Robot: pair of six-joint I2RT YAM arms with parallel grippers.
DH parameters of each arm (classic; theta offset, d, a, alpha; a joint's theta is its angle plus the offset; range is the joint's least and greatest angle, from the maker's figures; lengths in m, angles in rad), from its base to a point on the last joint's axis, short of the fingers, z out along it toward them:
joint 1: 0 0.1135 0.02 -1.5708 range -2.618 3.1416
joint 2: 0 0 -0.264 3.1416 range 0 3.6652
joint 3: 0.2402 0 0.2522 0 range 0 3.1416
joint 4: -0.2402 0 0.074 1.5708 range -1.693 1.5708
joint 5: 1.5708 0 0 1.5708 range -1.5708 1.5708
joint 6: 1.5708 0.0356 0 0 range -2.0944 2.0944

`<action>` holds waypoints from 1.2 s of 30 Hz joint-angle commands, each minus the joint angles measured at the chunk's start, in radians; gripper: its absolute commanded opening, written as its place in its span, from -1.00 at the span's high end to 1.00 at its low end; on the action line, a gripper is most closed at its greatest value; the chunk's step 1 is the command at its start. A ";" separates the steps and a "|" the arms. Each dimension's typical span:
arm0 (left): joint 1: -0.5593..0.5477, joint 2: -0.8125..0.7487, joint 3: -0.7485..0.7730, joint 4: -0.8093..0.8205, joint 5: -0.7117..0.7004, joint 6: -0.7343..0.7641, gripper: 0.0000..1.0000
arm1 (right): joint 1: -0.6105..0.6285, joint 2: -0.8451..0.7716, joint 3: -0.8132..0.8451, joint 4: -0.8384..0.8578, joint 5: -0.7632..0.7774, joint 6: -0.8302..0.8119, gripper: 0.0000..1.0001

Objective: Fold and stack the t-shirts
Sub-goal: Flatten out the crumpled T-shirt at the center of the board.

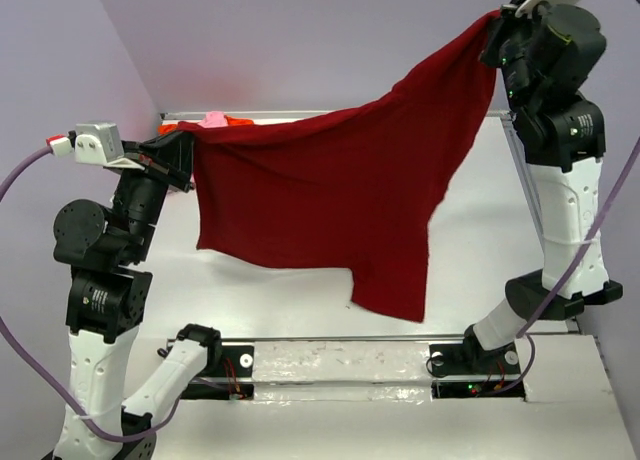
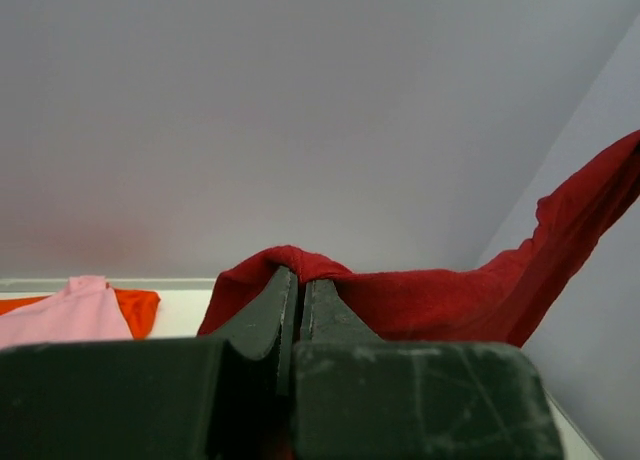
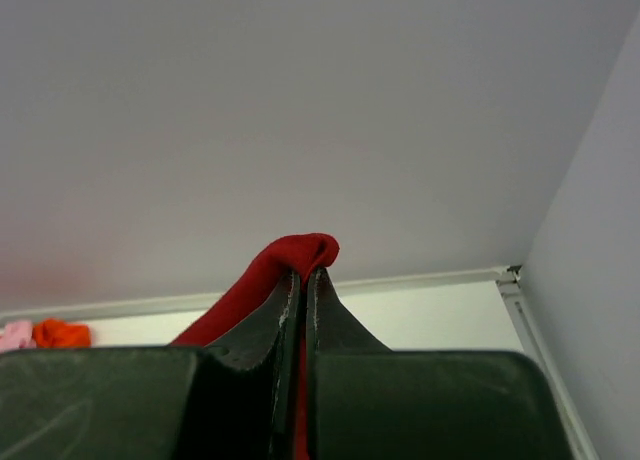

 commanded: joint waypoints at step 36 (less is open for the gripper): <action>0.011 0.240 0.183 0.054 -0.031 0.039 1.00 | 0.017 -0.065 0.078 0.004 0.174 -0.133 1.00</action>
